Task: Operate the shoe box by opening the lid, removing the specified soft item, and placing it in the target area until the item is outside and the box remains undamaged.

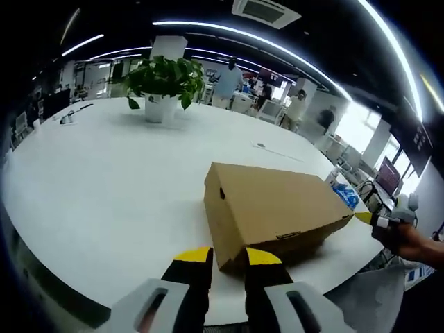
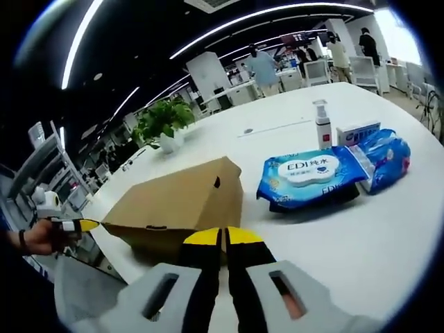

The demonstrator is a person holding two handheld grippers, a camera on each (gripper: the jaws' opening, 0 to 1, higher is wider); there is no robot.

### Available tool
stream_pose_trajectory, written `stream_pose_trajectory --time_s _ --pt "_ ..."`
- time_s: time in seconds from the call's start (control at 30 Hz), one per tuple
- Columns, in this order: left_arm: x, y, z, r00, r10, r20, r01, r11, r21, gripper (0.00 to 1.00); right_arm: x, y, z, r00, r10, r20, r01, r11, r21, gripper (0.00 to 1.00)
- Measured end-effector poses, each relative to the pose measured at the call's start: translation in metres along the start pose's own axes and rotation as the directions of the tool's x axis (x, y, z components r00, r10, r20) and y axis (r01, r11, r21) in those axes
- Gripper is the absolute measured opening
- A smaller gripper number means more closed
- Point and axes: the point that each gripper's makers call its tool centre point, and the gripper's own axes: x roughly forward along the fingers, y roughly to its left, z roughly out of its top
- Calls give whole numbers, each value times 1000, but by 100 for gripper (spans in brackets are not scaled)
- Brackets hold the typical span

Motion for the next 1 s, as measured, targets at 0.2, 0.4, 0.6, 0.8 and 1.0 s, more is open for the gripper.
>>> stream_pose_trajectory --time_s 0.2,0.4,0.6,0.8,1.0 --pt "6 -3 20 999 -21 44 24 999 -49 23 5 10 6 999 39 4 -39 999 24 15" --pt "19 -15 24 997 -71 43 75 990 -118 31 15 16 8 998 62 4 -62 996 64 27" --pt "30 -26 12 996 -90 2 90 990 -109 31 22 20 -5 996 77 -39 -74 994 81 34" --pt "41 -30 -7 993 -104 -49 98 989 -107 31 29 22 -14 995 80 -60 -74 992 99 34" --pt "42 -30 -10 993 -102 -67 95 990 -101 31 33 24 -19 993 92 -77 -84 991 101 30"
